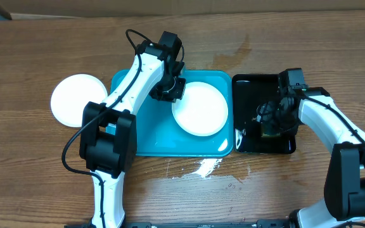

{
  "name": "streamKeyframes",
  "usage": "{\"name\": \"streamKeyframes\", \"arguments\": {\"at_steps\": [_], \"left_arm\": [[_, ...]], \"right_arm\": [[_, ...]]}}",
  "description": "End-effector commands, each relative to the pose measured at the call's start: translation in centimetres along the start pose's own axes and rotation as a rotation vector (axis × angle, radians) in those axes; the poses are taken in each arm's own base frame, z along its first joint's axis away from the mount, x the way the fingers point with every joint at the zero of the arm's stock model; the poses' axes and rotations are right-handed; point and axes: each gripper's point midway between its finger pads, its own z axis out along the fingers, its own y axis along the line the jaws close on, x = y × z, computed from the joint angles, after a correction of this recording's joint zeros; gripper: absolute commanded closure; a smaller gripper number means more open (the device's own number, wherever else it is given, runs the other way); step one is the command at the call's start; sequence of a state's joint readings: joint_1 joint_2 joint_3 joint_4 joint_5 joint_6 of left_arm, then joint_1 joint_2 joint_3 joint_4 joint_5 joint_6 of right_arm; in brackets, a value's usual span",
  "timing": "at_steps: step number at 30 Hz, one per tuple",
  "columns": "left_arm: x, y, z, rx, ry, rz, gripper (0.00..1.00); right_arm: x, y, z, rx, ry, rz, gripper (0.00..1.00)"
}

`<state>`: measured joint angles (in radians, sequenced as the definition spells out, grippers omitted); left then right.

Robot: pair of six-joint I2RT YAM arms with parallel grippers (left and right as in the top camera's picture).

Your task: Clean dirty plates on tray and stack at the side

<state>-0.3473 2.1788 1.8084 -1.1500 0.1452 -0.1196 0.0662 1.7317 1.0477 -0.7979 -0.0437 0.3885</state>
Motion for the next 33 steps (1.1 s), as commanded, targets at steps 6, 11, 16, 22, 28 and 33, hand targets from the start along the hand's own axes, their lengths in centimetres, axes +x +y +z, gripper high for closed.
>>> {"name": "streamKeyframes", "arguments": {"at_steps": [6, 11, 16, 22, 28, 33], "left_arm": [[0.2, -0.2, 0.6, 0.000, 0.012, 0.023, 0.96], [0.5, -0.2, 1.7, -0.001, 0.016, 0.023, 0.96], [1.0, -0.1, 2.4, -0.002, 0.027, 0.023, 0.96], [0.7, -0.1, 2.4, -0.001, 0.015, 0.025, 0.96], [0.6, -0.1, 2.4, 0.000, 0.011, 0.026, 0.96], [0.6, -0.1, 2.4, 0.000, 0.011, 0.026, 0.96]], "right_arm": [[0.6, -0.5, 1.1, 0.016, 0.011, -0.001, 0.25], [1.1, -0.8, 2.0, 0.012, 0.008, 0.000, 0.31], [2.8, 0.3, 1.8, -0.053, 0.086, 0.001, 0.41], [1.9, -0.3, 1.1, -0.001, 0.062, -0.001, 0.42], [-0.5, -0.6, 1.4, 0.031, -0.049, -0.007, 0.28], [-0.1, -0.5, 1.9, 0.026, -0.051, -0.013, 0.41]]}}
